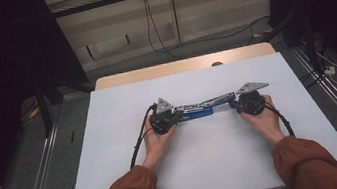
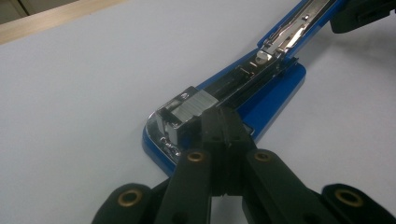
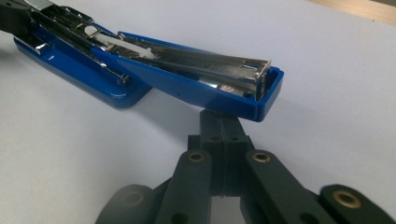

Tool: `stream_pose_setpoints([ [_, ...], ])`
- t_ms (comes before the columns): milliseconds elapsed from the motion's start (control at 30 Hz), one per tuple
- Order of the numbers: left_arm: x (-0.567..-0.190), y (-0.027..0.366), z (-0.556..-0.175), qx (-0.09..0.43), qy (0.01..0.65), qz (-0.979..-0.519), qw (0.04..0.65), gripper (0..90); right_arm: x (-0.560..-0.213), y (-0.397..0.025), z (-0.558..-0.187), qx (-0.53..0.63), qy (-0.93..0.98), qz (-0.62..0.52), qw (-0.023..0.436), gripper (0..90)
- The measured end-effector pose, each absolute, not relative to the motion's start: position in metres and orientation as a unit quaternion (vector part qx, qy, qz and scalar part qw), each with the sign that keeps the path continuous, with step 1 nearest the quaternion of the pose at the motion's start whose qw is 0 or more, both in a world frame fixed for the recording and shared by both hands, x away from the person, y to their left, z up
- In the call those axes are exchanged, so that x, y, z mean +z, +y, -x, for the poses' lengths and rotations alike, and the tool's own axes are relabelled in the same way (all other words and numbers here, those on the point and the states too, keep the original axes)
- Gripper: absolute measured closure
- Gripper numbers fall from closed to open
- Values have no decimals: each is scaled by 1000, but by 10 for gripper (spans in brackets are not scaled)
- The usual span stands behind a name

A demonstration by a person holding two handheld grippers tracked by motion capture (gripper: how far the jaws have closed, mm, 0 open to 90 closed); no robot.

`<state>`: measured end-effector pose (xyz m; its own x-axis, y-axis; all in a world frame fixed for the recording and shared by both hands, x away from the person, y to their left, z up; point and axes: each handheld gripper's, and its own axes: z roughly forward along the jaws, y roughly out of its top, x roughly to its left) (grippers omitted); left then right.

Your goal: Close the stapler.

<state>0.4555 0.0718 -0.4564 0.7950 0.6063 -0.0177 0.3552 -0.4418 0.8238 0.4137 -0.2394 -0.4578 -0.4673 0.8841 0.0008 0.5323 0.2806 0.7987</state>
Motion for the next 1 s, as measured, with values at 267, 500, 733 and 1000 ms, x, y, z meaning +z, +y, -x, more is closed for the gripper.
stream_pose_setpoints([
  [267, -456, 72, -456, 139, 289, -836, 445, 900, -453, -239, -412, 404, 758, -453, 240, 900],
  [500, -457, 73, -456, 138, 292, -835, 446, 900, -453, -238, -412, 420, 754, -447, 237, 900],
  [733, -456, 72, -454, 134, 287, -837, 447, 878, -452, -238, -411, 430, 748, -447, 237, 900],
  [1000, -455, 68, -447, 119, 280, -842, 446, 835, -449, -237, -410, 443, 745, -442, 230, 860],
])
